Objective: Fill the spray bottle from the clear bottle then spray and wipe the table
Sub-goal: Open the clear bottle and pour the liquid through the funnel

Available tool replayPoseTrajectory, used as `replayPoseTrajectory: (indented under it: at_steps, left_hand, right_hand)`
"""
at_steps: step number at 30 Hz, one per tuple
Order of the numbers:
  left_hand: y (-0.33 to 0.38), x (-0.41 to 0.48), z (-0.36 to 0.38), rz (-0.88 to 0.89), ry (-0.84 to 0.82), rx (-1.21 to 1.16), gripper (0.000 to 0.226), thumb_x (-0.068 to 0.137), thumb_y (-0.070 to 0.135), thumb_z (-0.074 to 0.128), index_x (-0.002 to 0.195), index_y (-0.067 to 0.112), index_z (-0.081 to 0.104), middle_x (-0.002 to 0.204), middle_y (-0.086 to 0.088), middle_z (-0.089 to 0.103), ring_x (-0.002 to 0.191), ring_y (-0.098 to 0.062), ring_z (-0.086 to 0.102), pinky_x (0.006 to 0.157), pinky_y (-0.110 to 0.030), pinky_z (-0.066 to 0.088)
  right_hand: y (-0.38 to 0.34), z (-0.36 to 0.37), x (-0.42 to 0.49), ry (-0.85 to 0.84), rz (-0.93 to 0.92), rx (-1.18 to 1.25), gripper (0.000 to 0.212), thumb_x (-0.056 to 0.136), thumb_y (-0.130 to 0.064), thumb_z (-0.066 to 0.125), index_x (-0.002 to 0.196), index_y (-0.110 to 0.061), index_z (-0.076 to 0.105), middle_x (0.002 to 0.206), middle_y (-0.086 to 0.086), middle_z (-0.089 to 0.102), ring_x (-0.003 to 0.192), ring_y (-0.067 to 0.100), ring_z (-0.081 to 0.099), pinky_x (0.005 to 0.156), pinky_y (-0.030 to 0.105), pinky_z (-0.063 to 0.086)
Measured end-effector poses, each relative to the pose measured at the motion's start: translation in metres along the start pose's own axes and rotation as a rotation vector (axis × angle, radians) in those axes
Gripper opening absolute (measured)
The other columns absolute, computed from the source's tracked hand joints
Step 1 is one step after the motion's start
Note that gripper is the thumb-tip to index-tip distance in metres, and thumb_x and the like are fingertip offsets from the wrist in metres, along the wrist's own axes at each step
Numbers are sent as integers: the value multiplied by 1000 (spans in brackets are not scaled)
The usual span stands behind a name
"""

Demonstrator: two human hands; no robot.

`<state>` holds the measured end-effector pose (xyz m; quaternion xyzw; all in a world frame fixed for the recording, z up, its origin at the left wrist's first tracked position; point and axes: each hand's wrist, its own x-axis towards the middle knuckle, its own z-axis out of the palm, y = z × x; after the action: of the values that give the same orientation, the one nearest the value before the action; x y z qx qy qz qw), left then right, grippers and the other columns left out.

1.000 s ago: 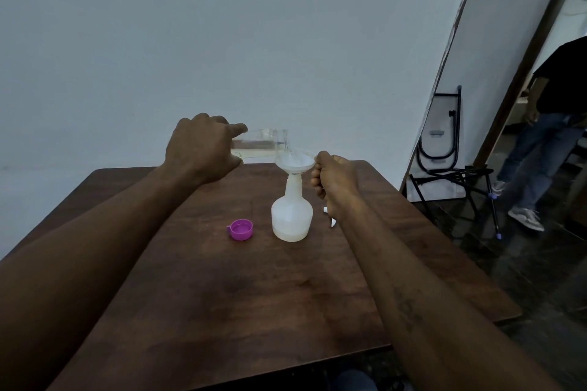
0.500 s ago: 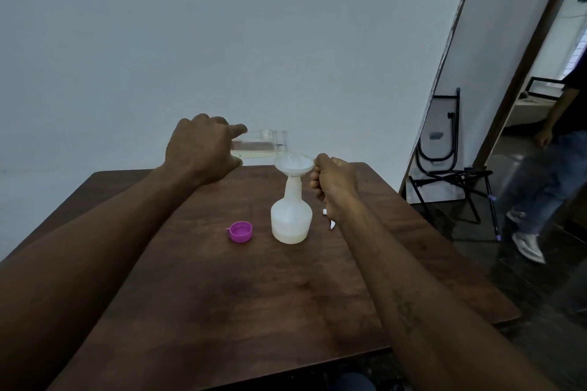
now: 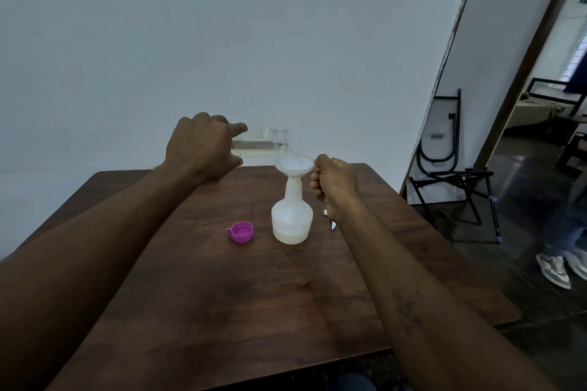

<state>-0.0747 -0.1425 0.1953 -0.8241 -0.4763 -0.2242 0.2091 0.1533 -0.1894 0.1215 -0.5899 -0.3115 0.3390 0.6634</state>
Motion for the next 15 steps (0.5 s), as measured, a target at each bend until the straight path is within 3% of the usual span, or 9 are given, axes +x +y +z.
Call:
replayPoseTrajectory:
  at_steps: [15]
  left_hand:
    - [-3,1,-2,-7,4,-14,65,83,48,76,144,36,57,129,-1,69,114,-32,60,87,-42,46]
  right_hand:
    - [-2,0,-2,-8,-2,7,15,92,-17,59,78,-14,55,59,-2,57,49,12,48,47,26,38]
